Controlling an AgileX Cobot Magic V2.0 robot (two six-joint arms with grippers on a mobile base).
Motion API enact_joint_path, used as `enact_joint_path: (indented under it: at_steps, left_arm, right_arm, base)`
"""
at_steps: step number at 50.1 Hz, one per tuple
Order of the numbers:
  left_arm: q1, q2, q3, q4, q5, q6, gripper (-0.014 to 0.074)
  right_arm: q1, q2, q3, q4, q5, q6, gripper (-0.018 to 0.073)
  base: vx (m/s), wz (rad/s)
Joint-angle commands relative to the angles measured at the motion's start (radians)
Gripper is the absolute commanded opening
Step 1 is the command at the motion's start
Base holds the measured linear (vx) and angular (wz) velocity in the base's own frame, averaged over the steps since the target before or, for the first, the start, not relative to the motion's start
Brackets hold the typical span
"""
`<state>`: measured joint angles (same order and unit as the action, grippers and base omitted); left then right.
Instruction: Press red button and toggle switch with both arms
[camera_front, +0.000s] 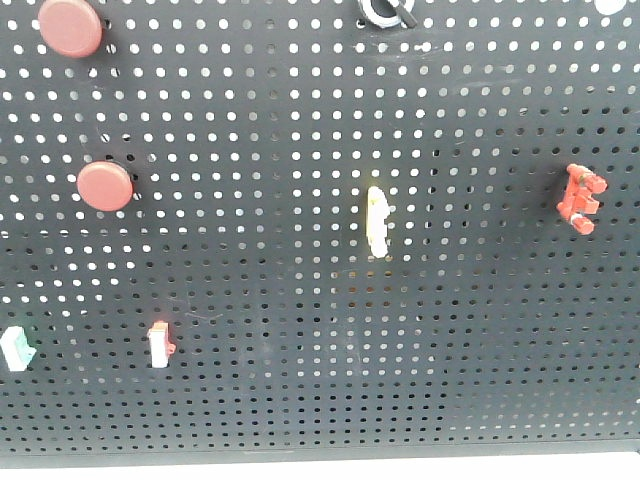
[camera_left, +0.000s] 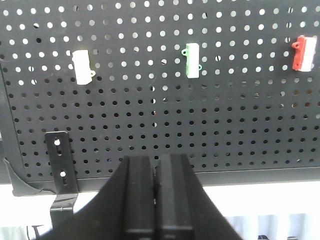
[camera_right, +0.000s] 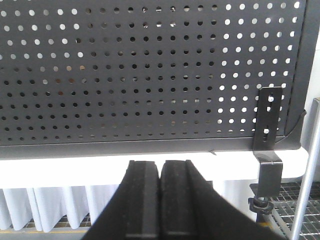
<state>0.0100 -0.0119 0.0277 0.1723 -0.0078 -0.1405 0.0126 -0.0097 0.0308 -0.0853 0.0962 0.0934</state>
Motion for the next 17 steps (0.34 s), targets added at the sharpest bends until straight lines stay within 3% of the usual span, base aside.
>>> enact_joint_path:
  at_steps: [1, 17]
  left_arm:
    - [0.001, 0.006, 0.033, -0.01, -0.071, -0.008, 0.0001]
    - [0.001, 0.006, 0.033, -0.01, -0.071, -0.008, 0.0001]
  right_arm:
    - [-0.006, -0.001, 0.011, -0.003, -0.081, -0.007, 0.0]
    - [-0.006, -0.001, 0.011, -0.003, -0.081, -0.007, 0.0]
  base:
    - [0.0, 0.0]
    - [0.0, 0.0]
